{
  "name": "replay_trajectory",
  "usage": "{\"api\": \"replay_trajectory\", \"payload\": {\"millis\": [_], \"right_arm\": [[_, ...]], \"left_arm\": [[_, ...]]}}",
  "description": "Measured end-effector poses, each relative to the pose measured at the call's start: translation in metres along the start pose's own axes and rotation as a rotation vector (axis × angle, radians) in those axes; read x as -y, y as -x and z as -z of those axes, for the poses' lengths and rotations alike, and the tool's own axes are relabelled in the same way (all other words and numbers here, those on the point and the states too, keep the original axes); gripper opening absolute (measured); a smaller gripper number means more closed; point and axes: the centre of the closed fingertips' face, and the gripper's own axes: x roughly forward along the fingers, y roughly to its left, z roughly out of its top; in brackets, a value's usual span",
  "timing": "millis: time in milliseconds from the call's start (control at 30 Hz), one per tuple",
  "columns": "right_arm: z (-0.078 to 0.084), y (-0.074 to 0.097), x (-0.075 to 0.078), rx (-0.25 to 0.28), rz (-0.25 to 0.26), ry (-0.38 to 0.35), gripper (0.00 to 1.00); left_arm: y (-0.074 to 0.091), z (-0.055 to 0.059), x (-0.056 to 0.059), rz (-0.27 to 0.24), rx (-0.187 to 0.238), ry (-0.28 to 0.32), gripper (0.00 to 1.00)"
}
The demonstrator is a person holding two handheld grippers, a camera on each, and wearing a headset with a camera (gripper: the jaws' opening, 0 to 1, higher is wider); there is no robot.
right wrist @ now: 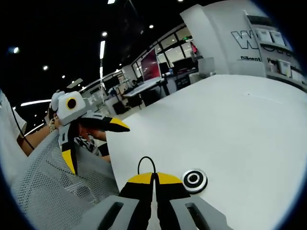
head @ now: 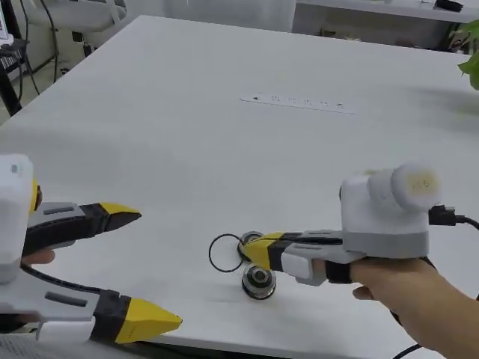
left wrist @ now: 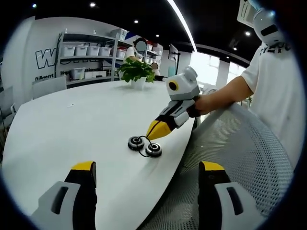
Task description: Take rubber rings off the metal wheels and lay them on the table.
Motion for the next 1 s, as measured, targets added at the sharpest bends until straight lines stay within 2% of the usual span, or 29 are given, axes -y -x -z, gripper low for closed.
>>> {"api": "replay_trajectory", "payload": {"millis": [67,167,267,500,600,733,867,1000], "right_arm": [[0.0,-0.005,-0.007,0.014,-0.006,0.009,0.0],[0.011,-0.014,-0.008,-0.032,0.016,0.093,0.0],[0.02,-0.02,-0.009,-0.064,0.019,0.134,0.0],[0.025,-0.023,-0.002,-0.088,0.041,0.136,0.0],[0.026,-0.022,0.002,-0.097,0.06,0.143,0.0],[0.024,-0.022,0.004,-0.083,0.059,0.142,0.02],[0.024,-0.02,0.008,-0.094,0.073,0.158,0.04],[0.014,-0.014,0.015,-0.064,0.089,0.129,0.06]], "left_arm": [[0.0,0.001,0.001,0.004,-0.007,-0.004,0.84],[-0.002,0.002,0.003,0.015,-0.015,-0.006,0.84],[-0.002,0.004,0.003,0.013,-0.025,-0.012,0.84],[0.0,0.001,-0.001,-0.008,0.004,0.004,0.84],[0.0,0.001,-0.001,-0.006,0.002,0.006,0.84],[-0.001,0.002,0.0,0.001,-0.005,0.007,0.84],[-0.001,0.003,0.0,0.001,-0.007,0.008,0.84],[-0.001,0.003,0.001,0.003,-0.008,0.005,0.84]]}}
